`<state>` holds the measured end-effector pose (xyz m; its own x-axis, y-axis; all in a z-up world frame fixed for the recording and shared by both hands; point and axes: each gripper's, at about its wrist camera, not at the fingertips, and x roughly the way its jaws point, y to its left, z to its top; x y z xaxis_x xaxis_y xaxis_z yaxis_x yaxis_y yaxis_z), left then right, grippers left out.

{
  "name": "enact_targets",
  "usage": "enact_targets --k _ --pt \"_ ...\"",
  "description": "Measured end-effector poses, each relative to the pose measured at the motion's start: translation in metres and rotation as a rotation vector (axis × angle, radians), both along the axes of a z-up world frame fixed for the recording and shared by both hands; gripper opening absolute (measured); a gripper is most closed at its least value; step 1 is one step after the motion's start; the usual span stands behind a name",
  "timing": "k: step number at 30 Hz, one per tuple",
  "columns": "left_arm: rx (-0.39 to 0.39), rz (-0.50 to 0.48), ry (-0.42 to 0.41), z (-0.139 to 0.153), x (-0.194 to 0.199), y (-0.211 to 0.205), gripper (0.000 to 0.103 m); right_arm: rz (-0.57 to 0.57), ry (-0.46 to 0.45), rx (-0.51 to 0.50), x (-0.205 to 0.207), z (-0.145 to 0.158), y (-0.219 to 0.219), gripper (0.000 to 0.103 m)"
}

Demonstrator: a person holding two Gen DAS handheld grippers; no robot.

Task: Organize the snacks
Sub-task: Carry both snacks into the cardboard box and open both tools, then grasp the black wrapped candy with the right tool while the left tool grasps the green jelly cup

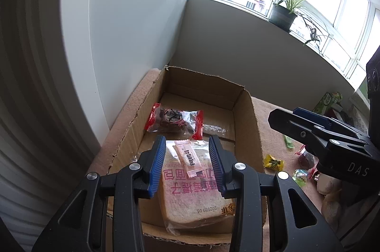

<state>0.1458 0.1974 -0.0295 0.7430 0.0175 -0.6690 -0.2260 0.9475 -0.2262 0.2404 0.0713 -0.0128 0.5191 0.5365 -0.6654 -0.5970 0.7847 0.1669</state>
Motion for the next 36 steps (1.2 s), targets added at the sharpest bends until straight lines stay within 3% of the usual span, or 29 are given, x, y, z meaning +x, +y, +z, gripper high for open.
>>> enact_targets --k 8,16,21,23,25,30,36 --pt "-0.009 -0.025 -0.032 0.011 -0.018 -0.016 0.036 -0.031 -0.032 0.001 -0.024 0.010 -0.034 0.081" --pt "-0.019 -0.075 -0.054 0.019 -0.037 -0.049 0.036 -0.096 -0.044 0.000 -0.049 0.006 -0.107 0.081" --pt "-0.033 -0.120 -0.060 0.020 -0.044 -0.077 0.038 -0.155 -0.037 -0.026 -0.061 -0.003 -0.168 0.081" --pt "-0.036 -0.142 -0.062 0.019 -0.047 -0.091 0.048 -0.186 -0.026 -0.035 -0.062 -0.007 -0.195 0.081" --pt "-0.035 -0.167 -0.064 0.019 -0.049 -0.106 0.052 -0.227 -0.017 -0.041 -0.064 -0.012 -0.221 0.081" --pt "-0.029 -0.238 -0.043 0.010 -0.043 -0.143 0.052 -0.306 0.014 -0.041 -0.065 -0.023 -0.276 0.081" --pt "-0.020 -0.305 0.009 -0.008 -0.026 -0.175 0.052 -0.351 0.035 -0.094 -0.064 -0.045 -0.308 0.081"
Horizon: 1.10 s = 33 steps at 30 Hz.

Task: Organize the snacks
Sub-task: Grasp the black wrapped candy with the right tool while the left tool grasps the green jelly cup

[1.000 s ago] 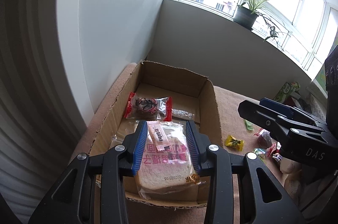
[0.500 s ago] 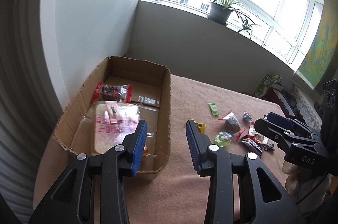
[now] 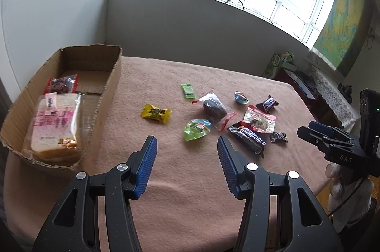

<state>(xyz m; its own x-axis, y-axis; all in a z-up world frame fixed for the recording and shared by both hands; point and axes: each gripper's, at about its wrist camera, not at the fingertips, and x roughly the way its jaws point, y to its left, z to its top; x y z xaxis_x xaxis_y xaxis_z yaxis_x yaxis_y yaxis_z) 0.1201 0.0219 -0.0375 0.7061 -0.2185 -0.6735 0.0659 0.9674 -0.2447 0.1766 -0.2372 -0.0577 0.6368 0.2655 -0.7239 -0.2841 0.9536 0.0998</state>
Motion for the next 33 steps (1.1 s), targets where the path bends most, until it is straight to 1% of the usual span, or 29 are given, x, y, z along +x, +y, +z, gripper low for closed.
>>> enact_targets --k 6,13,17,25,33 --pt "0.028 -0.039 0.045 -0.018 0.018 -0.020 0.052 0.004 0.043 -0.035 0.013 -0.025 -0.016 0.081" --pt "0.055 -0.068 0.073 -0.033 0.037 -0.027 0.052 0.047 0.073 -0.088 0.034 -0.045 -0.016 0.081" --pt "0.063 -0.072 0.088 -0.043 0.046 -0.029 0.055 0.088 0.066 -0.122 0.042 -0.049 -0.012 0.081" --pt "0.069 -0.079 0.111 -0.055 0.059 -0.032 0.055 0.157 0.074 -0.149 0.058 -0.054 -0.002 0.081" --pt "0.074 -0.085 0.125 -0.058 0.070 -0.032 0.055 0.202 0.111 -0.135 0.062 -0.063 0.001 0.081"
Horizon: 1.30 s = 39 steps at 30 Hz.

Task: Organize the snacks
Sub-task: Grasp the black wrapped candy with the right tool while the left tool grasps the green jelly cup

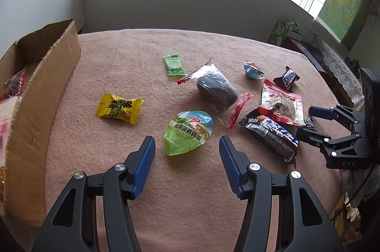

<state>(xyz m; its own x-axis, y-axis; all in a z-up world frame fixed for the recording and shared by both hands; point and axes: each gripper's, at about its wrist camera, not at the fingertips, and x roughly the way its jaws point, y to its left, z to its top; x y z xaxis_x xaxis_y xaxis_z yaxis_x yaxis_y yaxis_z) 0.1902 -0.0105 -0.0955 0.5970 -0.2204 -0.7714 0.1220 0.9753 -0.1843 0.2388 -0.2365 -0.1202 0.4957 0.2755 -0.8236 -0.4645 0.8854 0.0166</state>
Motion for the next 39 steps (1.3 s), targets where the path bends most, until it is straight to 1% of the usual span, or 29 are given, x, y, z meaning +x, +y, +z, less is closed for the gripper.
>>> enact_targets --k 1,4,7,11,16,18,22,26,30,32,39 --pt "0.003 -0.003 0.002 0.000 0.001 0.000 0.055 0.002 0.001 0.003 0.000 0.000 0.000 0.081" --pt "0.012 -0.012 0.010 0.000 0.007 -0.003 0.055 0.011 0.002 0.004 -0.003 0.000 -0.001 0.075" --pt "-0.002 -0.013 0.025 -0.002 0.010 -0.001 0.055 0.018 0.000 0.000 -0.006 0.000 -0.003 0.070" --pt "-0.015 -0.009 0.025 -0.005 0.012 0.001 0.055 0.017 -0.005 -0.003 -0.008 0.001 -0.004 0.061" --pt "0.003 -0.015 0.017 -0.006 0.013 -0.003 0.055 0.010 -0.012 -0.007 -0.013 0.003 -0.007 0.051" --pt "0.008 -0.012 0.015 -0.006 0.013 -0.003 0.053 0.002 -0.019 -0.004 -0.014 0.003 -0.008 0.045" --pt "0.006 -0.005 0.011 -0.007 0.012 -0.001 0.042 -0.022 -0.029 0.006 -0.014 0.004 -0.013 0.035" --pt "0.013 -0.010 0.006 -0.007 0.012 -0.003 0.041 -0.043 -0.029 0.024 -0.014 0.005 -0.016 0.027" --pt "0.004 -0.009 0.000 -0.006 0.011 -0.002 0.040 -0.055 -0.028 0.043 -0.017 0.006 -0.018 0.024" --pt "-0.002 -0.007 0.001 -0.006 0.011 -0.001 0.038 -0.059 -0.032 0.048 -0.018 0.007 -0.018 0.022" --pt "-0.006 -0.004 -0.011 -0.004 0.009 0.000 0.038 -0.067 -0.041 0.054 -0.021 0.014 -0.016 0.017"
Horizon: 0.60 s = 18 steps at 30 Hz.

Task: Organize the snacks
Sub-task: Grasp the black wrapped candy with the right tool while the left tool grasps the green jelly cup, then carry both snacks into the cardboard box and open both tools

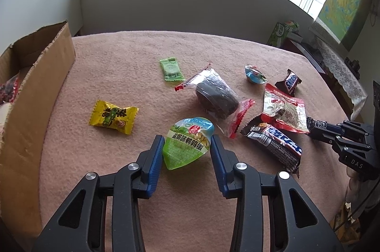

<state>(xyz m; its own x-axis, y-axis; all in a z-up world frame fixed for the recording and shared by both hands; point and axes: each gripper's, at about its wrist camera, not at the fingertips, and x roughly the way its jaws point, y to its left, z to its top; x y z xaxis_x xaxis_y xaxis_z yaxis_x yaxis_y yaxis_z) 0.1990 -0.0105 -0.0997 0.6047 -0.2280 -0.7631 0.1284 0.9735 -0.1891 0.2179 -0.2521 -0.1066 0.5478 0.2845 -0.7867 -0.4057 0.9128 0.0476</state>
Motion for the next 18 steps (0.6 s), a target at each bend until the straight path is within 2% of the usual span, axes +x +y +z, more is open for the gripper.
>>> enact_targets --k 10,18 --pt "-0.013 0.003 -0.031 0.012 -0.015 0.005 0.038 -0.016 -0.035 0.036 -0.012 0.028 0.002 0.016" --pt "-0.035 0.036 -0.088 0.041 -0.034 0.028 0.038 0.049 -0.101 0.038 -0.024 0.061 0.041 0.016"
